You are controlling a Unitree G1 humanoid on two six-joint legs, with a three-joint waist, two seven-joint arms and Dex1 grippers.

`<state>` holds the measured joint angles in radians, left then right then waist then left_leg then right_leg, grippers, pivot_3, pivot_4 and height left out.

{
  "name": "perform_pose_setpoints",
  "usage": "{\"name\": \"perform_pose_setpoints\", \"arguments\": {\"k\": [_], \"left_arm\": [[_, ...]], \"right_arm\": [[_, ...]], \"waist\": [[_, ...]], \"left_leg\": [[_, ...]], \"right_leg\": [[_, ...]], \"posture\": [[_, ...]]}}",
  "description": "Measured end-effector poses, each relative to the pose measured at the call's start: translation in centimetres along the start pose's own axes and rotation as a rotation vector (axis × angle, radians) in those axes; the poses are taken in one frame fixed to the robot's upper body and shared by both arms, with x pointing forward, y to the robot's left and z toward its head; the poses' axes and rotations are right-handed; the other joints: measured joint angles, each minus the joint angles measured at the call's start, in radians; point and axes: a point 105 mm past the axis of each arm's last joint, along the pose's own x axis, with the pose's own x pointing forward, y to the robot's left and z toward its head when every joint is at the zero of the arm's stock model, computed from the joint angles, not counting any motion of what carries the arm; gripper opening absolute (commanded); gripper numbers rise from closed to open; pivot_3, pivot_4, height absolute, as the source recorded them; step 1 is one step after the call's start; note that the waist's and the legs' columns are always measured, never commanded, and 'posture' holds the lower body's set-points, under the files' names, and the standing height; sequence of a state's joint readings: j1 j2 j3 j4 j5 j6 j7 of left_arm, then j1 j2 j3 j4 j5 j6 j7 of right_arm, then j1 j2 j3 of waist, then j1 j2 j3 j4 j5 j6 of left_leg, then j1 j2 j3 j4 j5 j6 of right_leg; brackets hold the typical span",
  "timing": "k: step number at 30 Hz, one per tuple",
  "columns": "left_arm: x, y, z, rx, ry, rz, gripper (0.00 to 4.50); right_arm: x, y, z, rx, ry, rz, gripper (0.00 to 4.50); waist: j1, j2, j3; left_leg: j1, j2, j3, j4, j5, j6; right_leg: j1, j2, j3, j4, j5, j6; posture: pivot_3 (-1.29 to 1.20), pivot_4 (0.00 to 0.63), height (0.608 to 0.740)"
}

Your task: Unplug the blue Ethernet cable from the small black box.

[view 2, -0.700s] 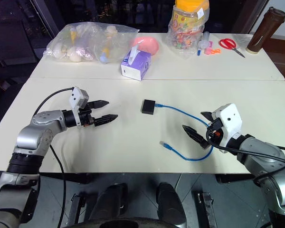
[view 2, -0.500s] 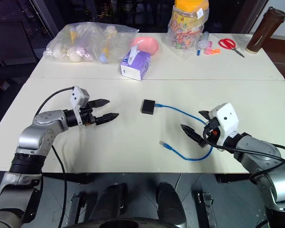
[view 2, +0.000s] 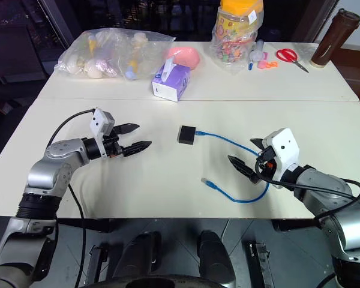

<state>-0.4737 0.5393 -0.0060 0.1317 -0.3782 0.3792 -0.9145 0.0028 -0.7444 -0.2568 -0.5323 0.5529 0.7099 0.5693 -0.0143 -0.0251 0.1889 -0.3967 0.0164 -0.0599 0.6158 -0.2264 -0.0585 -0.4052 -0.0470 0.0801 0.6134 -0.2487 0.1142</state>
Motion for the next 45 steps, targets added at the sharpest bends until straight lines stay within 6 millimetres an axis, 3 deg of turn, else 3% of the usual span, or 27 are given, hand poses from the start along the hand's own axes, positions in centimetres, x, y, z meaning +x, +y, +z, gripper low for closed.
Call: {"name": "perform_pose_setpoints", "arguments": {"k": [3, 7, 13, 18, 22, 23, 24, 31, 35, 39, 43, 45], "left_arm": [[0.2, 0.6, 1.3, 0.072, -0.008, -0.002, 4.43], [0.7, 0.1, 2.2, 0.128, 0.030, -0.126, 4.43], [1.6, -1.0, 3.9, 0.219, 0.096, -0.318, 4.43], [1.3, -0.9, 4.1, 0.209, 0.099, -0.308, 4.43], [0.7, -0.8, 2.8, 0.184, 0.093, -0.244, 4.43], [0.6, -0.8, 2.5, 0.176, 0.092, -0.226, 4.47], [0.6, -0.8, 2.3, 0.164, 0.091, -0.210, 4.47], [0.4, -1.2, 1.5, 0.130, 0.070, -0.150, 4.47], [0.5, -0.4, 1.6, 0.093, 0.046, -0.115, 4.47], [2.0, 1.5, 2.8, -0.029, -0.064, -0.056, 4.47], [3.3, 1.7, 5.0, -0.120, -0.138, -0.133, 4.47], [4.5, 1.8, 5.6, -0.207, -0.161, -0.183, 4.47]], "right_arm": [[0.5, -0.1, 0.0, -0.012, -0.001, 0.013, 4.50], [2.3, -0.6, 0.3, -0.049, -0.010, 0.049, 4.50], [7.8, -1.2, -0.2, -0.105, 0.011, 0.168, 4.50], [12.5, -1.3, -0.6, -0.128, 0.041, 0.253, 4.50], [15.9, -0.2, -0.7, -0.139, 0.090, 0.360, 4.50], [16.3, -0.1, -0.7, -0.139, 0.107, 0.385, 3.94], [16.5, -0.2, -0.4, -0.155, 0.123, 0.408, 3.67], [17.4, 1.1, -0.4, -0.229, 0.151, 0.518, 0.06], [17.4, 0.9, -0.4, -0.335, 0.143, 0.509, 0.06], [17.6, -0.5, 0.7, -0.761, 0.085, 0.333, 0.06], [15.8, -3.4, 2.9, -1.038, -0.031, 0.106, 0.06], [14.7, -3.5, 4.0, -1.102, -0.107, 0.052, 0.06]], "waist": [[0.000, 0.000, 0.000], [-0.004, 0.000, 0.000], [-0.012, 0.000, 0.000], [-0.029, 0.000, 0.001], [-0.044, 0.000, 0.001], [-0.046, 0.000, 0.001], [-0.046, 0.000, 0.001], [-0.055, 0.000, 0.000], [-0.055, 0.000, 0.000], [-0.044, 0.000, 0.000], [-0.032, 0.000, 0.000], [-0.030, 0.000, 0.000]], "left_leg": [[0.000, 0.000, 0.000, 0.000, 0.000, 0.000], [0.001, 0.000, 0.000, 0.000, 0.000, 0.000], [0.002, 0.000, 0.000, -0.001, 0.000, 0.000], [0.001, 0.000, 0.000, -0.001, 0.000, 0.000], [0.003, 0.000, -0.001, -0.002, 0.000, 0.000], [0.003, 0.000, -0.001, -0.002, 0.000, 0.000], [0.003, 0.000, -0.002, -0.002, 0.000, 0.000], [0.006, 0.000, -0.002, -0.001, 0.000, 0.000], [0.007, 0.000, -0.002, -0.001, 0.000, 0.000], [0.006, -0.001, -0.002, 0.002, 0.002, -0.003], [0.005, -0.002, -0.002, 0.002, 0.003, -0.005], [0.005, -0.002, -0.002, 0.000, 0.003, -0.005]], "right_leg": [[0.000, 0.000, 0.000, 0.000, 0.000, 0.000], [0.001, 0.000, 0.000, 0.000, 0.000, 0.000], [0.001, 0.001, 0.000, 0.002, 0.001, 0.002], [0.000, 0.000, 0.000, 0.002, 0.002, 0.005], [0.000, 0.000, -0.001, 0.006, 0.002, 0.005], [0.000, 0.000, -0.001, 0.006, 0.002, 0.005], [0.000, 0.000, -0.001, 0.007, 0.002, 0.005], [0.002, 0.000, -0.001, 0.010, 0.002, 0.005], [0.001, 0.001, -0.001, 0.013, 0.002, 0.005], [0.001, 0.000, -0.001, 0.014, 0.002, 0.005], [0.001, 0.000, 0.000, 0.013, 0.002, 0.005], [0.000, 0.000, 0.000, 0.013, 0.002, 0.006]], "posture": [[0.00, 0.150, 0.739], [0.00, 0.150, 0.739], [0.00, 0.150, 0.739], [0.00, 0.150, 0.739], [0.00, 0.150, 0.739], [0.00, 0.150, 0.739], [0.00, 0.150, 0.739], [0.00, 0.150, 0.739], [0.00, 0.150, 0.739], [0.00, 0.150, 0.739], [0.00, 0.150, 0.739], [0.00, 0.150, 0.739]]}}
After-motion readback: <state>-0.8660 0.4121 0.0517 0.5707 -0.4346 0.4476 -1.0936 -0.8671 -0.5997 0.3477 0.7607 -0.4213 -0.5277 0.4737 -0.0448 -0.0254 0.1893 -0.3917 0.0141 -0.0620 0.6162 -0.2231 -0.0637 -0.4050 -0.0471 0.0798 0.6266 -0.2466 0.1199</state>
